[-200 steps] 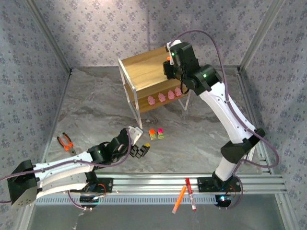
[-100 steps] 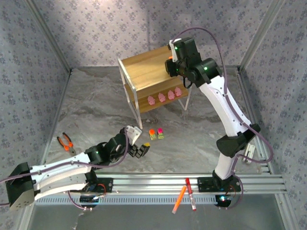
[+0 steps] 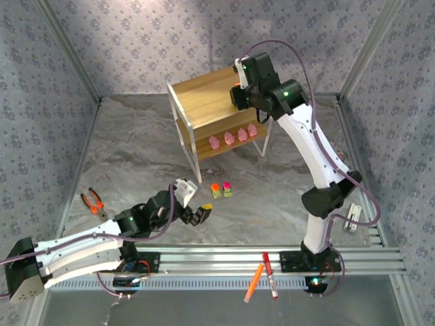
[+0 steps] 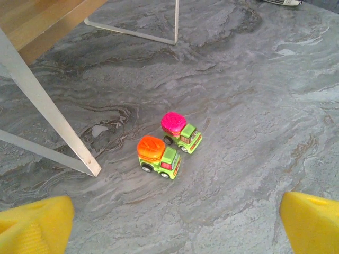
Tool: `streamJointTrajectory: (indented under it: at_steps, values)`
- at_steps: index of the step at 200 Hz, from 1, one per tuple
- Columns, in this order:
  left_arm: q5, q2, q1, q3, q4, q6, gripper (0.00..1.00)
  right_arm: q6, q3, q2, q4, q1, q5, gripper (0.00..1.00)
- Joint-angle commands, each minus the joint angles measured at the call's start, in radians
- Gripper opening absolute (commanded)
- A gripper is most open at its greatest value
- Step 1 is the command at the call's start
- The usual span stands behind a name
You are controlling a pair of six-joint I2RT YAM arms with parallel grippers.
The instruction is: Place and organize the plastic toys onto the shelf
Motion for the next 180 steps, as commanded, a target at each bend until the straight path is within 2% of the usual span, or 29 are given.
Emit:
streamJointTrajectory:
  at_steps: [1, 180]
  values:
    - [0.043, -0.026, 0.005, -0.016, 0.018, 0.003, 0.99, -0.026, 0.031, 0.002, -0.033, -0.006, -0.012, 0.25]
    - [0.084, -0.043, 0.018, -0.022, 0.007, 0.015, 0.99, -0.039, 0.021, 0.004, -0.053, -0.015, -0.009, 0.27]
